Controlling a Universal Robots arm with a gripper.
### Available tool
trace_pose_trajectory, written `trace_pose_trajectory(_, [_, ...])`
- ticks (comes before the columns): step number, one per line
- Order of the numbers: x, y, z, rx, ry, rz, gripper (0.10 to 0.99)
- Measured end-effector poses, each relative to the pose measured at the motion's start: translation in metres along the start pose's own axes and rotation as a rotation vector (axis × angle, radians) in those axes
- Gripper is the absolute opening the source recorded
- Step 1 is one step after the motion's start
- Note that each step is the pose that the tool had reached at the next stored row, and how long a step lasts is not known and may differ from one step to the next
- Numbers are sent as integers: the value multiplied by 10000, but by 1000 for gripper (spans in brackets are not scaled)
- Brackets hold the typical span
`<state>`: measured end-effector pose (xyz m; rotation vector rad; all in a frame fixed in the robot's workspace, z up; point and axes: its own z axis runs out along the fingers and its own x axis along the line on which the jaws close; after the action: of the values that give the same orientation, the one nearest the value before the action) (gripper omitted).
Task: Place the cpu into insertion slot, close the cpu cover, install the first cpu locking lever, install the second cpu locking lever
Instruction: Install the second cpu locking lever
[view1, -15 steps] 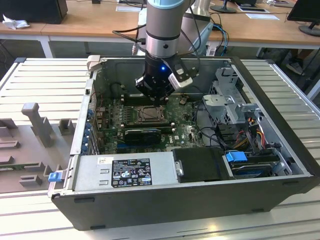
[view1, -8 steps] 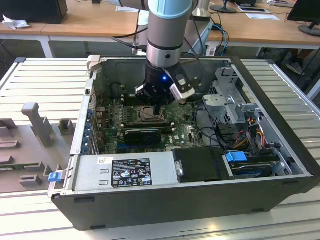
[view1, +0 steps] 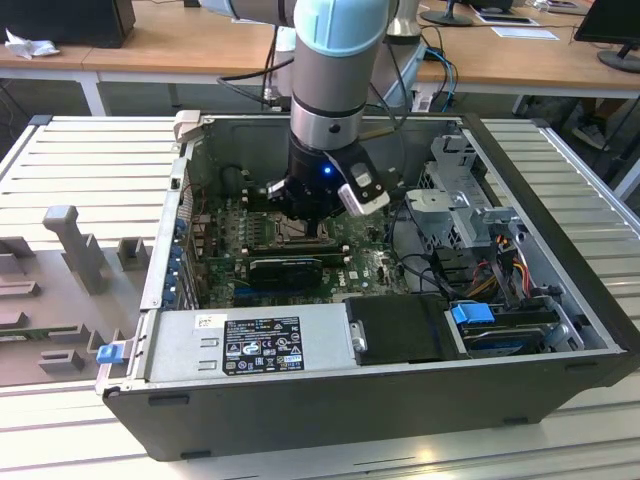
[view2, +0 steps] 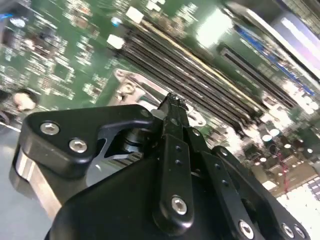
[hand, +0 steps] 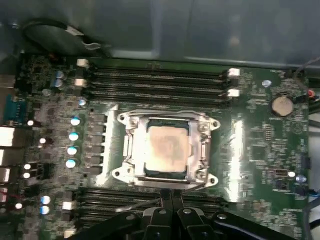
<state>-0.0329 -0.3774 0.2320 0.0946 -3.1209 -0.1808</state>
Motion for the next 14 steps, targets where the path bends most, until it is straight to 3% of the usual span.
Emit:
trace_pose_trajectory(1, [92,0,8,-6,0,1,106])
trace_pose_trajectory(2, [127,-1,19,-15,-1,-1,106])
trace_pose_trajectory(5, [149,-5,59,-49,2,-41,106])
trace_pose_trajectory(7, [155,-14,138,-97,9,-132,106])
trace_pose_trajectory(10, [218,-28,173,-252,2,-159,106])
trace_pose_trajectory(14, [297,-88,180,-611,-21,-175,106])
